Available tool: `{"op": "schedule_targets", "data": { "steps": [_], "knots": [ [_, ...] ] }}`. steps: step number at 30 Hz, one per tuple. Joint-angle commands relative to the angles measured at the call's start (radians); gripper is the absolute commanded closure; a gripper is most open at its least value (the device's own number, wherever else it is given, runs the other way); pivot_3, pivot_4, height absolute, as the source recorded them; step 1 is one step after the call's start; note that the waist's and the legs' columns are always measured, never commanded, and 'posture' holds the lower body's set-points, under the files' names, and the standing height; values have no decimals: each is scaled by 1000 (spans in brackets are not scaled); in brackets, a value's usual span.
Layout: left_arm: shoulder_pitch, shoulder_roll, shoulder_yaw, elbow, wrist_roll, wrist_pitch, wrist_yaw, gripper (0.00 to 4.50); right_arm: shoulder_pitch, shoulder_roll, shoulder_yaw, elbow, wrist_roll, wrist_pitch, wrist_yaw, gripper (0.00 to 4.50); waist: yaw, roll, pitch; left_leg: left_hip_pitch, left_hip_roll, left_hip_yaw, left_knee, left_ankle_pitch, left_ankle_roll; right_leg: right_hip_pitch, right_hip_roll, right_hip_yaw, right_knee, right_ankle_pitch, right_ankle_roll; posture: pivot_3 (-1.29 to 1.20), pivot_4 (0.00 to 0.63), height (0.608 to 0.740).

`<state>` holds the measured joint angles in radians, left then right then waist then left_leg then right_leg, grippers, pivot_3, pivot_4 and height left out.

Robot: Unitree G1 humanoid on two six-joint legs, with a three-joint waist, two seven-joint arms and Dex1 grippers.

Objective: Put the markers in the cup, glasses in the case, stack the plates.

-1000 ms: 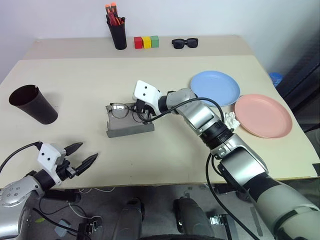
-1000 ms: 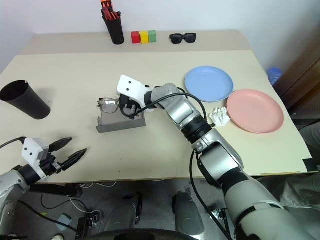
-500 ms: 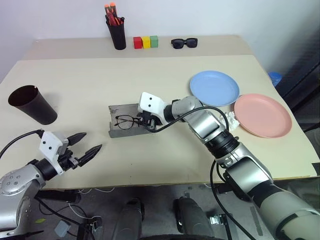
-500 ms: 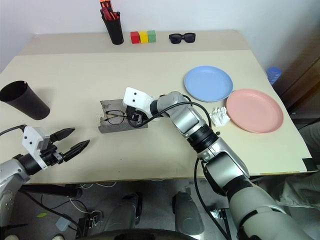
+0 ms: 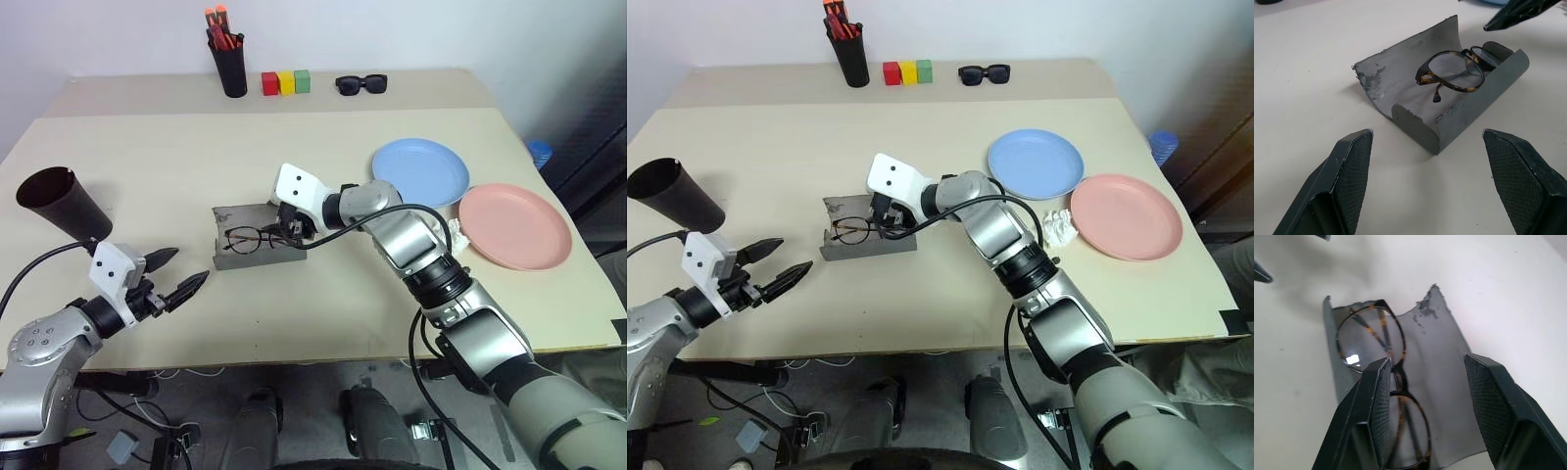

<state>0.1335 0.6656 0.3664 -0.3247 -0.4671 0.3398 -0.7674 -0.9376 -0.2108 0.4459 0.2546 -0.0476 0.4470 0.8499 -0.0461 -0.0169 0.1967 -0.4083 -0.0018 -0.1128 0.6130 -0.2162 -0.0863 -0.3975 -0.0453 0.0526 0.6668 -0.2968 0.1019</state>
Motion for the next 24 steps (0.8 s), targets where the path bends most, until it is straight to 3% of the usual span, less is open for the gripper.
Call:
{"op": "schedule_targets", "data": {
  "steps": [1,16,24],
  "knots": [
    [-12,5,3,-31,-11,-1,4,804,15,30,21,-10,-23,-31,-18,2130,0,0,0,0,0,0,0,0,0,0,0,0,0,0,0,0,150,740],
    [16,9,21,-57,-15,14,10,804,16,88,39,118,-122,-139,-118,2130,-1,0,0,0,0,0,0,0,0,0,0,0,0,0,0,0,150,740],
    [17,5,19,-53,-10,10,10,804,18,77,8,90,-113,-141,-117,2130,0,0,0,0,0,0,0,0,0,0,0,0,0,0,0,0,150,740]
  ]
}}
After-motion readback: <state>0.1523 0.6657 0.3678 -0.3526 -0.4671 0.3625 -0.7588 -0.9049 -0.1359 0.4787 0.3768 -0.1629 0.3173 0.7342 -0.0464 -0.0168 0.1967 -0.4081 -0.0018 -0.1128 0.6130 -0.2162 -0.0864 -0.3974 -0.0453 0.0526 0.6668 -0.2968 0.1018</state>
